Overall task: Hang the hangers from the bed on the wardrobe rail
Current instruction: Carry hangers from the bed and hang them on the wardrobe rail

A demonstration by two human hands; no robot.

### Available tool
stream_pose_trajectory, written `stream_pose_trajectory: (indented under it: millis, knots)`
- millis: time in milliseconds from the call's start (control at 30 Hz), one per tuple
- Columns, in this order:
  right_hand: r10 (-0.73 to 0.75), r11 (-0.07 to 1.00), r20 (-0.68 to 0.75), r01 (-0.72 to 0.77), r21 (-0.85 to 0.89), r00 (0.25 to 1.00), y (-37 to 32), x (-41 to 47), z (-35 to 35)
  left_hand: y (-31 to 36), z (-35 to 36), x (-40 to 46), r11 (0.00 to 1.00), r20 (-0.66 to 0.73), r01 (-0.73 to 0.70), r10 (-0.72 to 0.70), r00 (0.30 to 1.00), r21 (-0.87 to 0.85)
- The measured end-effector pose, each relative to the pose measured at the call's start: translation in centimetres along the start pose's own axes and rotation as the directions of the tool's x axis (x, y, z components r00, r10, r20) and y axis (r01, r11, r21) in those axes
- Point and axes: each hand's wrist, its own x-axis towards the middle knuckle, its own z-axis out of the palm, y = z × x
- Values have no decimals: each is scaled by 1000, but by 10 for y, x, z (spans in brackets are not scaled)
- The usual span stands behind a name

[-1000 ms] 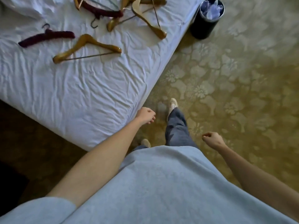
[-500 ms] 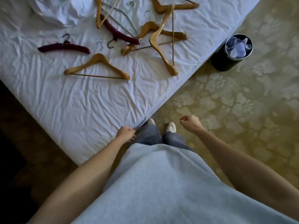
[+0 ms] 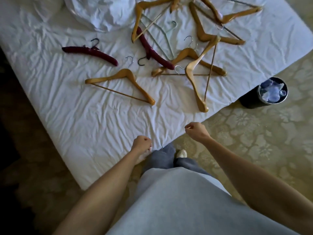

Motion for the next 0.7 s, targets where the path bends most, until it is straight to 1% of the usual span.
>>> stream_pose_trajectory:
  millis: [100, 233, 300, 367, 467, 533, 600, 700]
  knots:
    - [-26, 1000, 12, 26, -12, 1000, -32, 29, 1, 28, -19, 32, 1000, -48, -18, 19, 999, 25]
    - [-84, 996, -10, 84, -7, 996, -76, 77, -5, 76, -46, 76, 1000, -170, -5, 6, 985, 6]
    - [-93, 995, -76, 95, 18, 993, -95, 105, -10, 101, -56, 102, 1000, -233, -1, -2, 972, -13]
    - [-66, 996, -165, 74, 45, 984, -106, 136, -14, 124, -63, 132, 999, -283, 0, -11, 959, -42]
    - [14, 998, -285, 6, 70, 958, -104, 186, -22, 150, -67, 184, 997, -336, -1, -27, 941, -83]
    - [55, 997, -373, -29, 75, 926, -92, 218, -27, 165, -66, 218, 995, -380, 11, -47, 924, -97]
    - [68, 997, -449, -43, 65, 891, -78, 247, -31, 178, -63, 249, 994, -424, 47, -86, 902, -101]
    - [57, 997, -494, -77, -20, 868, -56, 285, -34, 188, -60, 286, 982, -434, 127, -176, 884, -139]
